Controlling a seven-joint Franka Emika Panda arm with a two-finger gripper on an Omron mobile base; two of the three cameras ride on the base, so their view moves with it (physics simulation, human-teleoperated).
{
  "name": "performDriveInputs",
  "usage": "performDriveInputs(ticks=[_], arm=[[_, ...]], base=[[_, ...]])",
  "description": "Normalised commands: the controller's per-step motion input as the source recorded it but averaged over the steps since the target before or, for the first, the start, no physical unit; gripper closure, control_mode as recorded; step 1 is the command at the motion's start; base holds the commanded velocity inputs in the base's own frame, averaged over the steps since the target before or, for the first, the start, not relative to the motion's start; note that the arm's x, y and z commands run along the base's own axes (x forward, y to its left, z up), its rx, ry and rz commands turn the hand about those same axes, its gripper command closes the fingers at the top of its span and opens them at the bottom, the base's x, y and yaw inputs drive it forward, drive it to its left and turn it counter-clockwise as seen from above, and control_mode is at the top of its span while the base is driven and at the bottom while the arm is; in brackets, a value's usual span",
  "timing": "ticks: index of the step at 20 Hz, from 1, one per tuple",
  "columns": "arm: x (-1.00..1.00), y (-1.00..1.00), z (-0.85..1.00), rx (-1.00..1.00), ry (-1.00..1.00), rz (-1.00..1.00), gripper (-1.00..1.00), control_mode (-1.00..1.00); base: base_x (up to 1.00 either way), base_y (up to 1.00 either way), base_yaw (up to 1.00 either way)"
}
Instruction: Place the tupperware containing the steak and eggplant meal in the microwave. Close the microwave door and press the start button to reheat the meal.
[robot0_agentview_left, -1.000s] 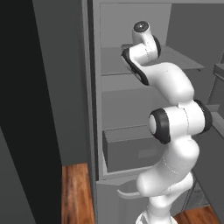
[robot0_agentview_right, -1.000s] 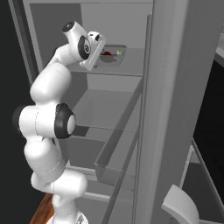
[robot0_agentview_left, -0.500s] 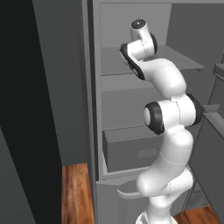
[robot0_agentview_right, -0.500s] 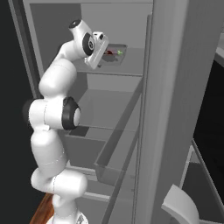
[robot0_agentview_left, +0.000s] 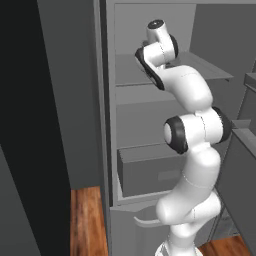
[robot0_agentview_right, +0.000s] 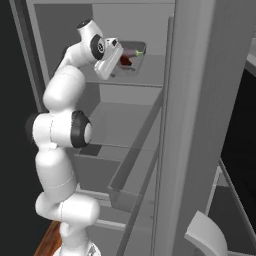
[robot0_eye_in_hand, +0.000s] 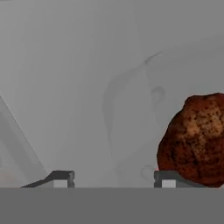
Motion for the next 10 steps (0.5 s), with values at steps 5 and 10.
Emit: performDriveInputs(ticks=[5, 10], arm=[[-0.19, 0.00, -0.13, -0.03, -0.05, 0.02, 1.00, -1.00], [-0.05, 0.00, -0.03, 0.00, -0.06, 0.02, 1.00, -1.00]], base=[[0.00, 0.00, 0.00], [0.00, 0.00, 0.00]])
